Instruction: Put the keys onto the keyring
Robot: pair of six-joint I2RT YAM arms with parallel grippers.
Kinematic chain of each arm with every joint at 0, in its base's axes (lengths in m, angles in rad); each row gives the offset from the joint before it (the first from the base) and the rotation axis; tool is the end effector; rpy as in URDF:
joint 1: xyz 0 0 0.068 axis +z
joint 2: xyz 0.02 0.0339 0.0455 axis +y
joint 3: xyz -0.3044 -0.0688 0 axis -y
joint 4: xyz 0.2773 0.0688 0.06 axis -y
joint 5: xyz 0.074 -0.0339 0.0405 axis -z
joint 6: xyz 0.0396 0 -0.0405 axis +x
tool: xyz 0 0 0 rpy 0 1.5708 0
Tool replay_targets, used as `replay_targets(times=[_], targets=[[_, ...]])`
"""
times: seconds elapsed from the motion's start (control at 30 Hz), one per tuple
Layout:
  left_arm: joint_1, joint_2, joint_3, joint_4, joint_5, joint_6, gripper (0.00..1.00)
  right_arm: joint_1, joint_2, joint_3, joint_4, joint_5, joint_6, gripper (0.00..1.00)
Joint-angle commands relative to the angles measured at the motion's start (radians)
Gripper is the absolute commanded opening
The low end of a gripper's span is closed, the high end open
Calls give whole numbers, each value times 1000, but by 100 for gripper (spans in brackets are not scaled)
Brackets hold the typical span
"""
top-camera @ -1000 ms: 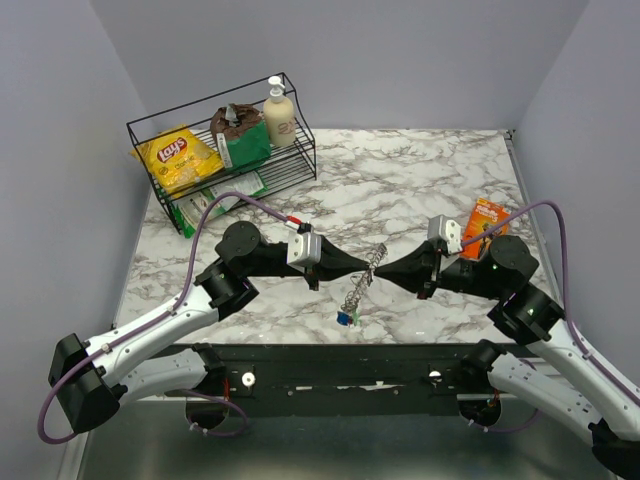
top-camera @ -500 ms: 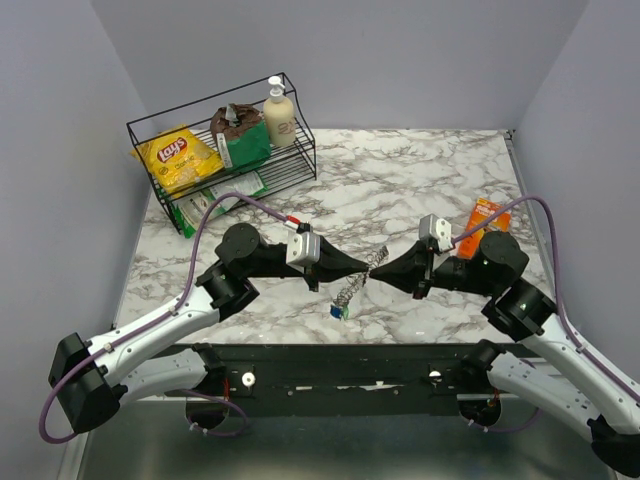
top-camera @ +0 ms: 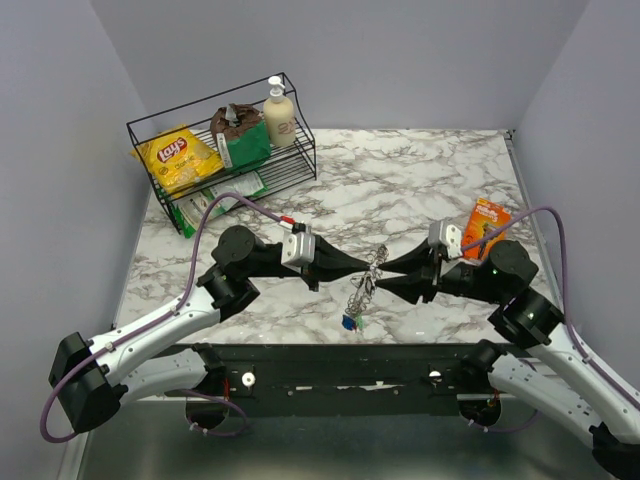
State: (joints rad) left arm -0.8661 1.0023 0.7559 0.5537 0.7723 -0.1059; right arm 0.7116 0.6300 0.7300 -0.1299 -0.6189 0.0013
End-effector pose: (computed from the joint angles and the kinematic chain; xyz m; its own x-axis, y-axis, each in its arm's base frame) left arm 0.1326 -0.1986 0.3915 0.0916 -0.2246 -0.9701 0.9918 -0.0668 0.1091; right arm 0.0987 0.1155 0.3770 -0.0239 -0.0192 -0.9995 -0.9710 0.2382 0.0186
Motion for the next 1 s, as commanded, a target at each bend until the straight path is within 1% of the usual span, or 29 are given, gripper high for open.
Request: replay_targets(times=[0.0, 0.03, 0.2, 0.27, 0.4, 0.43, 0.77, 0.8, 0.83, 0.97], targets=[[1, -22, -13, 69, -7, 3, 0, 2, -68, -14, -8, 36, -4, 47], [1, -22, -18, 69, -8, 5, 0, 2, -79, -18, -8, 39, -4, 49], [3, -27, -23, 69, -8, 5, 0, 2, -122, -23, 18, 38, -4, 49], [3, -25, -23, 69, -4, 2, 0, 2, -122, -23, 35, 30, 29, 49], [3, -19, -24, 75, 4, -8, 0, 2, -84, -17, 94, -15, 48, 45], [3, -21, -23, 75, 8, -8, 0, 2, -75, -14, 101, -30, 48, 42], [3, -18, -32, 89, 24, -25, 0, 2, -1, -17, 205, -99, 85, 38], [3, -16, -30, 91, 24, -26, 0, 2, 0, -17, 211, -100, 86, 36], [3, -16, -30, 95, 28, -26, 0, 2, 0, -17, 216, -105, 92, 30], [3, -8, -30, 97, 33, -29, 0, 2, -1, -14, 225, -120, 103, 24]])
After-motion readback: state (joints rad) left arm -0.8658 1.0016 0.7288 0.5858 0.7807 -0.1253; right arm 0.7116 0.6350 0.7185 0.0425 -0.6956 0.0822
